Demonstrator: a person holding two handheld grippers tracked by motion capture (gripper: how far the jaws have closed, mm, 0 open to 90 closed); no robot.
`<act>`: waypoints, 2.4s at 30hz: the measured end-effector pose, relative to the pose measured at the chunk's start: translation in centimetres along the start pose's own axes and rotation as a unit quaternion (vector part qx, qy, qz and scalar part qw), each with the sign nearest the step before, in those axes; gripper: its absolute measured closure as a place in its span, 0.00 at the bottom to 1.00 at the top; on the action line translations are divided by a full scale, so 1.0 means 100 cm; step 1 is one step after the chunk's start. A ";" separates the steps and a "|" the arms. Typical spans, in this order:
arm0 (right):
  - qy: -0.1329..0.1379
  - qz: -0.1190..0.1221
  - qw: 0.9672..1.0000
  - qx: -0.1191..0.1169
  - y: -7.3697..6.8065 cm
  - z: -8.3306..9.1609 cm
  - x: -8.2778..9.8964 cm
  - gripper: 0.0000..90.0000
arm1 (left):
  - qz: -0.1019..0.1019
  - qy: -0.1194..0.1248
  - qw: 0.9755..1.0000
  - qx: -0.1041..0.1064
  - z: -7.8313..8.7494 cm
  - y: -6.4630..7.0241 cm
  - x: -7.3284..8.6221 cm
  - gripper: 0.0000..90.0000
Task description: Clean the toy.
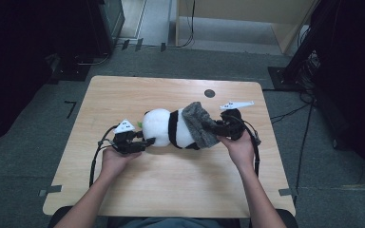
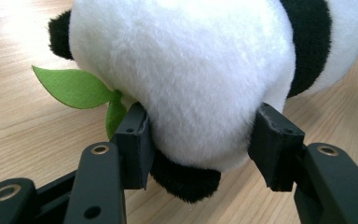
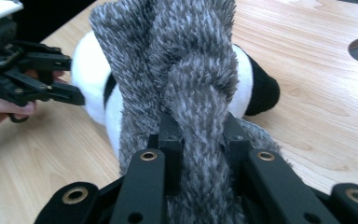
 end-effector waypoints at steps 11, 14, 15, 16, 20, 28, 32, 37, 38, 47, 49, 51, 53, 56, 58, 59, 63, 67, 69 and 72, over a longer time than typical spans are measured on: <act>0.011 0.022 0.998 -0.065 -0.044 0.003 -0.007 0.85 | -0.001 0.000 1.000 -0.001 0.000 0.000 0.000 0.51; 0.004 0.034 0.996 -0.080 -0.058 -0.002 -0.007 0.85 | 0.000 -0.001 1.000 -0.001 0.000 0.000 -0.001 0.51; -0.001 0.037 0.996 -0.085 -0.063 -0.005 -0.006 0.85 | -0.001 -0.002 1.000 -0.001 0.000 0.000 -0.001 0.51; -0.005 0.042 0.995 -0.090 -0.067 -0.008 -0.005 0.85 | -0.002 -0.002 1.000 0.000 0.000 0.000 -0.001 0.51; -0.022 0.037 0.991 -0.125 -0.085 -0.027 0.001 0.85 | 0.001 -0.001 1.000 0.000 0.000 0.000 -0.001 0.51; -0.058 0.057 0.986 -0.143 -0.110 -0.078 0.019 0.85 | 0.001 -0.003 1.000 0.000 0.000 0.000 -0.001 0.51; -0.071 0.070 0.987 -0.126 -0.107 -0.092 0.028 0.85 | 0.000 -0.005 1.000 0.000 0.000 -0.001 -0.001 0.51; -0.069 0.082 0.989 -0.099 -0.093 -0.090 0.035 0.84 | 0.004 -0.008 1.000 -0.001 0.000 -0.001 -0.001 0.52; -0.068 0.079 0.990 -0.097 -0.090 -0.088 0.036 0.84 | 0.005 -0.008 1.000 -0.001 0.000 0.000 -0.001 0.52; -0.066 0.073 0.992 -0.083 -0.067 -0.060 0.041 0.84 | 0.006 -0.011 1.000 -0.003 0.001 -0.001 -0.002 0.53; -0.064 0.069 0.993 -0.077 -0.061 -0.052 0.042 0.84 | 0.003 -0.012 1.000 -0.005 0.001 -0.002 -0.002 0.53; -0.060 0.068 0.993 -0.070 -0.055 -0.044 0.042 0.84 | 0.000 -0.012 1.000 -0.007 0.001 -0.003 -0.002 0.53; -0.057 0.065 0.994 -0.063 -0.048 -0.035 0.042 0.84 | 0.000 -0.013 1.000 -0.006 0.001 -0.003 -0.002 0.53; -0.055 0.060 0.995 -0.052 -0.038 -0.024 0.042 0.84 | -0.001 -0.013 1.000 -0.006 0.001 -0.003 -0.002 0.53; -0.054 0.059 0.996 -0.045 -0.032 -0.016 0.043 0.84 | -0.001 -0.014 1.000 -0.005 0.002 -0.003 -0.002 0.54; -0.053 0.059 0.996 -0.041 -0.028 -0.013 0.043 0.84 | -0.001 -0.014 1.000 -0.005 0.002 -0.003 -0.002 0.54; -0.051 0.045 0.997 -0.025 -0.012 -0.001 0.047 0.84 | -0.002 -0.015 1.000 -0.005 0.002 -0.003 -0.002 0.54; -0.052 0.032 0.998 -0.011 0.004 0.003 0.052 0.84 | -0.002 -0.015 1.000 -0.004 0.002 -0.003 -0.002 0.54; -0.054 0.024 0.998 -0.004 0.011 0.002 0.055 0.84 | -0.002 -0.015 1.000 -0.004 0.002 -0.003 -0.002 0.54; -0.064 0.014 0.998 0.006 0.020 -0.002 0.062 0.84 | -0.002 -0.016 1.000 -0.004 0.002 -0.003 -0.001 0.54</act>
Point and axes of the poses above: each handheld gripper's, and its own axes: z roughly backward along the jaws, x roughly out of its underside, y roughly to its right, the point moved 8 cm from there along -z, roughly forward along the jaws, and after that the axes turned 9 degrees about y, right-handed, at the moved point
